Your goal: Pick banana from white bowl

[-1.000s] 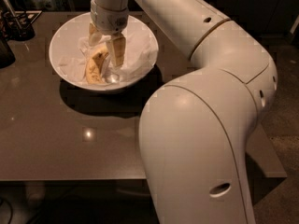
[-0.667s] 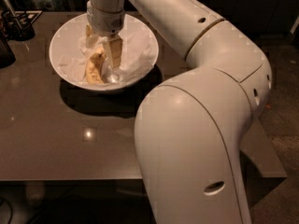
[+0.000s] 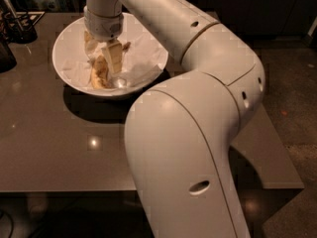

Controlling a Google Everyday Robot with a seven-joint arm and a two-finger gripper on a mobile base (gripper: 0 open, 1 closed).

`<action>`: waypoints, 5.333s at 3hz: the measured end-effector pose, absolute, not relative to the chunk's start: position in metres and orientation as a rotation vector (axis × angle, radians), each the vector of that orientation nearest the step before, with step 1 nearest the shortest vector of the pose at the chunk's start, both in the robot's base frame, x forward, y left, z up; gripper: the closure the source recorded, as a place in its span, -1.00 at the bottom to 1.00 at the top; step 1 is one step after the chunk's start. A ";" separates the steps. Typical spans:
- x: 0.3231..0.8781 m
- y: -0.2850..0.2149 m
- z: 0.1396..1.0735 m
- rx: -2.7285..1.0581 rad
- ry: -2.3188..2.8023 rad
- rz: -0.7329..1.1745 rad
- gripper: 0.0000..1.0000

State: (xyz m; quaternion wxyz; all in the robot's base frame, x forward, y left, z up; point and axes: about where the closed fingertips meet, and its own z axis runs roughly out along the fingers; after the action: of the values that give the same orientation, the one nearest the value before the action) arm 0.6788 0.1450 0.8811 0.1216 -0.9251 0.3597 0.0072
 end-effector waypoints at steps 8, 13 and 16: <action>0.684 0.128 0.855 -2.723 1.130 0.054 0.35; 0.668 0.073 0.900 -2.599 1.207 -0.118 1.00; 0.657 0.062 0.933 -2.560 1.179 -0.188 1.00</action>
Offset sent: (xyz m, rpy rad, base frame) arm -0.0094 -0.0106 -0.0198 -0.0477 0.0872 0.0045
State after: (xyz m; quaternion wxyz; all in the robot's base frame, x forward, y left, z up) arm 0.6572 0.0620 0.9334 0.1579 -0.8948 0.4123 -0.0658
